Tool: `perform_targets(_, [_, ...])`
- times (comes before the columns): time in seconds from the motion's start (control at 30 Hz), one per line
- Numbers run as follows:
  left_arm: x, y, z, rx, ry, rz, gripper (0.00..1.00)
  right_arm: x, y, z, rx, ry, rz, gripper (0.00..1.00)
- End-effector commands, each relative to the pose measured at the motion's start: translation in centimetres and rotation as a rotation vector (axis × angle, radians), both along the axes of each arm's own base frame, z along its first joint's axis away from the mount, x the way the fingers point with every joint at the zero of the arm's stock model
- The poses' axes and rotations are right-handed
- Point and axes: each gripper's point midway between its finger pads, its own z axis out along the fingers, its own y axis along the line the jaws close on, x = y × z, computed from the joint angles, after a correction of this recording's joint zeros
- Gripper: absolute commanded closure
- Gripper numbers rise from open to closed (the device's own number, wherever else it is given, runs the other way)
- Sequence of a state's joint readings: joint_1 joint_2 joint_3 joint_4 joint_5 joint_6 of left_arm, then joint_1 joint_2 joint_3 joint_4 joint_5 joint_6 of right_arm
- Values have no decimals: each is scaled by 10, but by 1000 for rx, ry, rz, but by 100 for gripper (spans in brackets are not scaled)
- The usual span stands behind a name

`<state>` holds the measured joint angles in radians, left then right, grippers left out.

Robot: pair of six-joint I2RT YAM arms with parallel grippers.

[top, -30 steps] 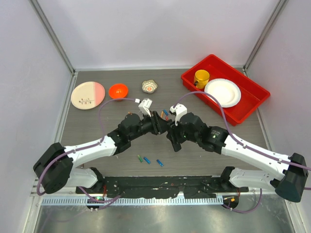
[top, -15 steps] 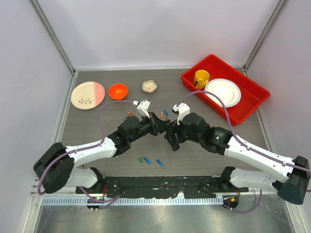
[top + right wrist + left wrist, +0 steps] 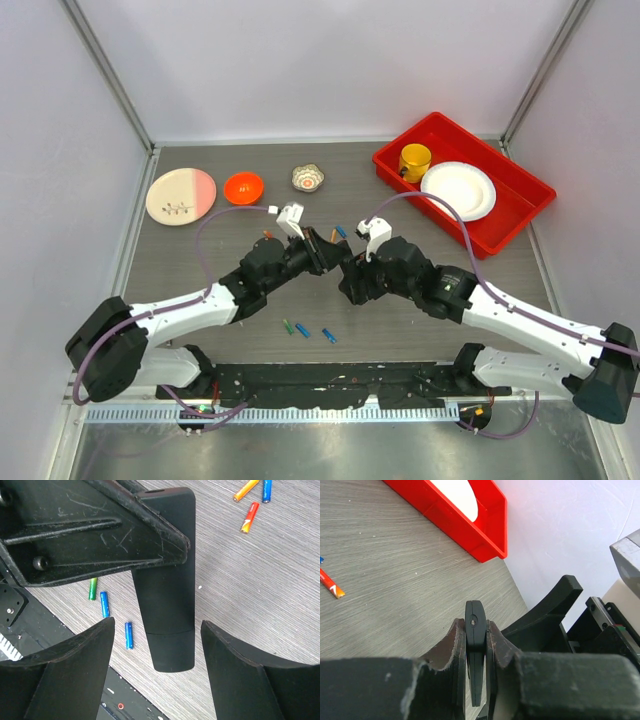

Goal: Load the batteries into the remote control

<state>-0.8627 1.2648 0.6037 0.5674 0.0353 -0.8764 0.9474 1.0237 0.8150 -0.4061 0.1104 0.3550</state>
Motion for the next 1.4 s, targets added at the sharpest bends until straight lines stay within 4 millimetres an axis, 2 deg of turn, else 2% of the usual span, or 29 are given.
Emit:
perform_targets(0.0, [0, -4, 47, -113, -55, -6, 100, 2, 12, 3, 36, -11, 17, 26])
perform_targets(0.23, [-3, -3, 55, -126, -53, -14, 100, 4, 11, -10, 3, -2, 14, 35])
perform_targets(0.43, [-4, -2, 51, -121, -43, -16, 100, 5, 9, -7, 13, -13, 7, 53])
perform_targets(0.53, [-5, -2, 47, -114, -31, -16, 81, 5, 10, 0, 27, -26, 13, 59])
perform_targets(0.63, [-7, -4, 43, -128, -18, -29, 67, 5, 10, 4, 37, -38, 15, 63])
perform_targets(0.73, [-9, -6, 40, -137, -7, -44, 55, 6, 11, 8, 44, -48, 18, 65])
perform_targets(0.87, [-14, -8, 37, -143, 0, -71, 47, 6, 11, 10, 38, -52, 26, 65])
perform_targets(1.03, [-17, -12, 31, -140, 16, -96, 46, 5, 13, 13, 36, -56, 39, 65])
perform_targets(1.37, [-25, -25, 14, -135, 46, -150, 57, 7, 18, 24, 57, -64, 48, 65])
